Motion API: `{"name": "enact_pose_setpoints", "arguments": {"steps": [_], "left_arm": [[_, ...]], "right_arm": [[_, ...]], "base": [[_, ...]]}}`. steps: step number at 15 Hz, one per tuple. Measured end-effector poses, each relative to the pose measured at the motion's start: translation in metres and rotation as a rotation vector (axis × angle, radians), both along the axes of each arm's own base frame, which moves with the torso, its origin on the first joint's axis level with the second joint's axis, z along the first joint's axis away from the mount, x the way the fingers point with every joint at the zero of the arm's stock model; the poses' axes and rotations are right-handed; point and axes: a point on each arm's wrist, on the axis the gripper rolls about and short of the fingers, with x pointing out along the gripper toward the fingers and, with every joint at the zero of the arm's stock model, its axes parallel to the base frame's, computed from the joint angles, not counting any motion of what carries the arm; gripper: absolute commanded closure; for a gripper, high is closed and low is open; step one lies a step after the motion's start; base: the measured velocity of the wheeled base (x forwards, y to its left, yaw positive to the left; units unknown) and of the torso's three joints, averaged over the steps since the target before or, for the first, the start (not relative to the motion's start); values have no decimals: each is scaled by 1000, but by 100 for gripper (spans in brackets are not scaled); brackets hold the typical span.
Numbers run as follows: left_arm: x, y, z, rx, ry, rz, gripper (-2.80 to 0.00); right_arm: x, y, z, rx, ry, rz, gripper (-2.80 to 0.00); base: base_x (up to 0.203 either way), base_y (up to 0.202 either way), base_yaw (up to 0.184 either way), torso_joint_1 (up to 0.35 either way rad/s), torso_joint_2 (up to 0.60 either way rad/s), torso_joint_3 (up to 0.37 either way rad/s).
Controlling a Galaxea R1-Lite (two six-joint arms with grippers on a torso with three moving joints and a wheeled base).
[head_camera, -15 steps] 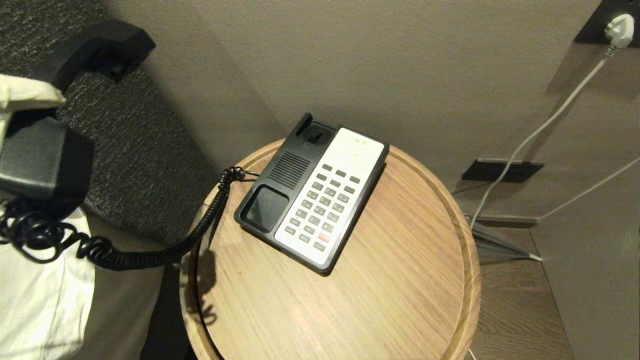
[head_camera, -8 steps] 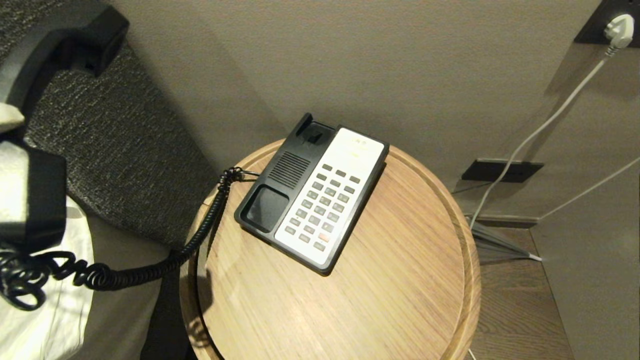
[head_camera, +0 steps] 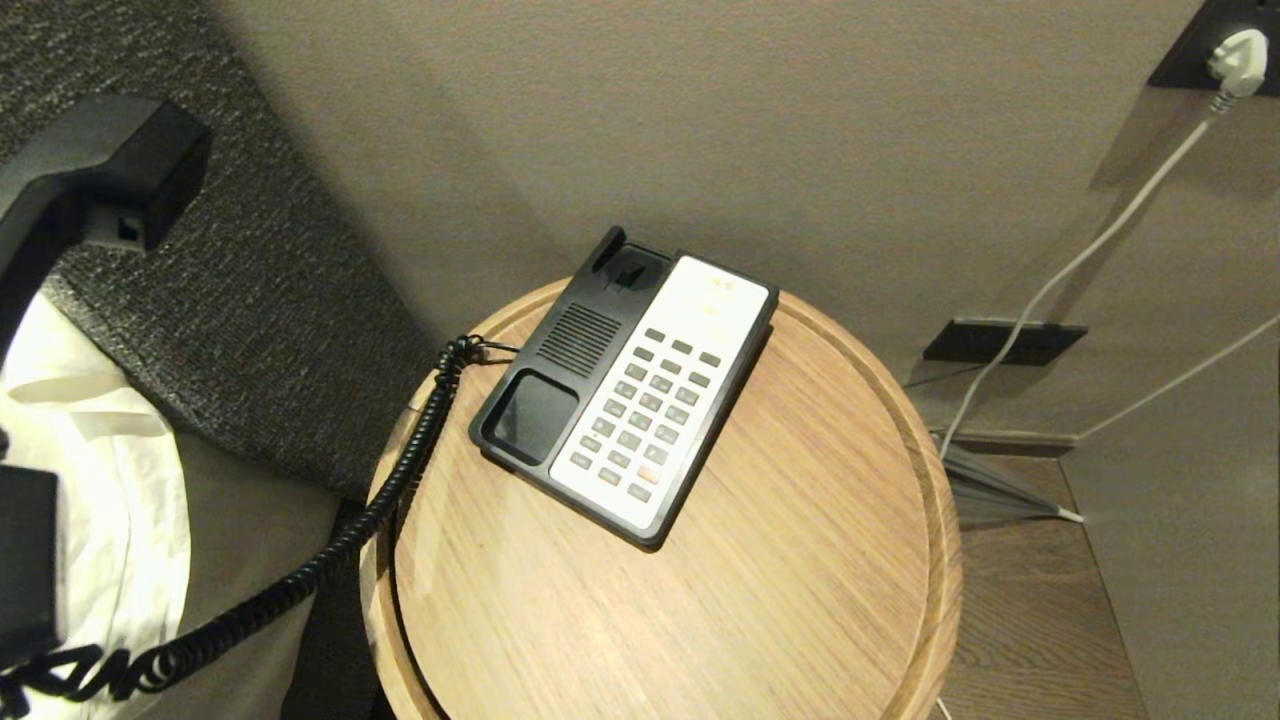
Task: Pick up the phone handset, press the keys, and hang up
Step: Dial the number
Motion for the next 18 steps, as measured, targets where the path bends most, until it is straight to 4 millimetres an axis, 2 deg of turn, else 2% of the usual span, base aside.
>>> {"name": "enact_pose_setpoints", "arguments": {"steps": [8,12,14,16,18], "left_arm": [[-3,1,-17,-3,8,-22,0],[-3,1,-15,-15,-10,-31,0],[-3,1,-12,-35,-38,-42,0],[-3,0,-13,-32,-34,-52,0],[-3,0,-13,-40,-27,-60,0]], "right_arm": [[0,0,0,-9,1,5,0],[-1,0,3,-11,-3,-1,0],[-14,1,32,1,-56,17,0],[-41,2,70,14,-109,77,0],[-70,5,95,33,-120,168,0]], "base": [[0,0,0,0,0,0],[0,0,0,0,0,0],[0,0,0,0,0,0],[0,0,0,0,0,0],[0,0,0,0,0,0]]}}
